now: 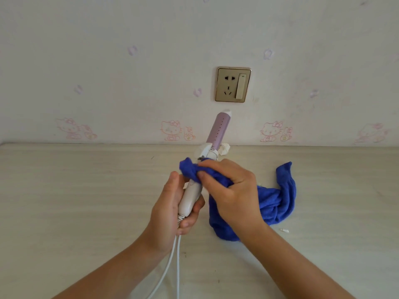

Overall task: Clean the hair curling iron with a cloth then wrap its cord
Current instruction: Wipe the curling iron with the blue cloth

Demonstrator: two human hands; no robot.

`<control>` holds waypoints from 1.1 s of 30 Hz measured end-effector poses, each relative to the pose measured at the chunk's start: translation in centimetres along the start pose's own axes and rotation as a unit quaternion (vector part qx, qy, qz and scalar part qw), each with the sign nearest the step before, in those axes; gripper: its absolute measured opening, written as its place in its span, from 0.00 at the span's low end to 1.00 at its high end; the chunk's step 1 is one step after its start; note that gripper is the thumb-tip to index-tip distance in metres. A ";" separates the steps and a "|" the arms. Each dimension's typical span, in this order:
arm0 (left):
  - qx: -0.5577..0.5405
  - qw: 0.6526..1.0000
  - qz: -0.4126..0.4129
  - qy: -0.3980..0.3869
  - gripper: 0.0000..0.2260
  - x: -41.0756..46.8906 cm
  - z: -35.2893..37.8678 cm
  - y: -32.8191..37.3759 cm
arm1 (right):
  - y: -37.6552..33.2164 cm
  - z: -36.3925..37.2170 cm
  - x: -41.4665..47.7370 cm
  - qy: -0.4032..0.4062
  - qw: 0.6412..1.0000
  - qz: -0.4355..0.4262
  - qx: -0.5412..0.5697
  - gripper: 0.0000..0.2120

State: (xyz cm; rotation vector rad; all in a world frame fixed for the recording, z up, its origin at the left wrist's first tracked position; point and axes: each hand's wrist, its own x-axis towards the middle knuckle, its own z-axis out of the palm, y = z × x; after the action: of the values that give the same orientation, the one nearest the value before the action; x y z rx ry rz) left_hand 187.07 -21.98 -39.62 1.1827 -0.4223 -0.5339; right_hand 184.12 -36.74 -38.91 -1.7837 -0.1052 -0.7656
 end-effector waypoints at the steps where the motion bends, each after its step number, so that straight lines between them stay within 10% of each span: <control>1: 0.006 1.000 -0.001 0.000 0.33 0.0 0.1 -0.1 | 0.1 -0.2 0.1 -0.002 1.000 -0.001 0.001 0.11; 6: -0.013 0.997 0.007 0.077 0.33 0.4 -0.6 0.2 | -0.1 1.0 -1.5 -0.156 0.987 -0.040 0.017 0.08; 13: 0.046 0.999 0.010 0.004 0.31 -0.3 0.0 -0.6 | 0.4 -0.9 0.5 0.049 0.999 0.000 -0.008 0.10; 18: 0.020 0.997 0.031 0.064 0.26 -0.1 -0.3 -0.4 | 0.1 1.1 -1.4 -0.109 0.993 -0.043 -0.004 0.10; 24: 0.104 0.994 0.010 0.033 0.26 -0.7 0.0 -0.3 | 0.5 -1.4 0.6 0.056 0.998 -0.009 -0.016 0.11; 27: 0.089 0.995 0.036 0.033 0.12 -0.8 0.6 -0.1 | 0.2 -0.9 -0.2 0.011 0.998 -0.049 -0.023 0.09; 33: 0.071 0.994 0.039 0.069 0.20 -0.6 0.2 0.0 | 0.1 0.3 -0.5 -0.021 0.998 -0.056 -0.033 0.08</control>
State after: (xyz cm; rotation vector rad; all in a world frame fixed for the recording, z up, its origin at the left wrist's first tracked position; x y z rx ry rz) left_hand 186.46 -21.76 -39.54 1.3251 -0.3916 -0.3561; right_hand 183.89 -36.39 -39.31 -1.8686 -0.2122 -0.8195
